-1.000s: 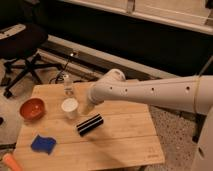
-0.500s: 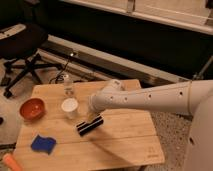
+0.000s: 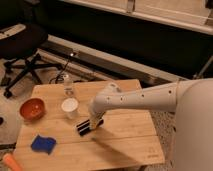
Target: Place the eraser on the white sponge
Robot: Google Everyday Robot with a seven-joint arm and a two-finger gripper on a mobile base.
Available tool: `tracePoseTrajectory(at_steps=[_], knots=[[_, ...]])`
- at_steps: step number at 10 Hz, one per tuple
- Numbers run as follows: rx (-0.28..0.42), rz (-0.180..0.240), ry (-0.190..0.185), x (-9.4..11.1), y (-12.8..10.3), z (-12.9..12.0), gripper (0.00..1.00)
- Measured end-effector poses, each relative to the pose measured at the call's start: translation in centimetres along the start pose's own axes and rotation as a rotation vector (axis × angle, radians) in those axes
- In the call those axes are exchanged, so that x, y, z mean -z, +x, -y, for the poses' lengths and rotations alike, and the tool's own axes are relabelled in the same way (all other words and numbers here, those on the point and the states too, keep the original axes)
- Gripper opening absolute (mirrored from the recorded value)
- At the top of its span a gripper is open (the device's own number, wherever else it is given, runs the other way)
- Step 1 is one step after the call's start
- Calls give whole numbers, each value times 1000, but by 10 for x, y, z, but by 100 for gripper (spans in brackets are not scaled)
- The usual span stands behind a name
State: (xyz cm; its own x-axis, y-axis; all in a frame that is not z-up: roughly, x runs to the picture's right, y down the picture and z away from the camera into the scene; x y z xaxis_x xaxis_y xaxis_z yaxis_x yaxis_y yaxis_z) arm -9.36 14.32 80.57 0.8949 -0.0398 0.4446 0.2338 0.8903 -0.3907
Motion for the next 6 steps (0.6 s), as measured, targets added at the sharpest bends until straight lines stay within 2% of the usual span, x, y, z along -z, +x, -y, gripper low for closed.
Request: tracePoseTrajectory(at_steps=[3,6], knots=[[69,-57,-18,-13,11,4,80],[95,-101,-43,-30,19,-5,80]])
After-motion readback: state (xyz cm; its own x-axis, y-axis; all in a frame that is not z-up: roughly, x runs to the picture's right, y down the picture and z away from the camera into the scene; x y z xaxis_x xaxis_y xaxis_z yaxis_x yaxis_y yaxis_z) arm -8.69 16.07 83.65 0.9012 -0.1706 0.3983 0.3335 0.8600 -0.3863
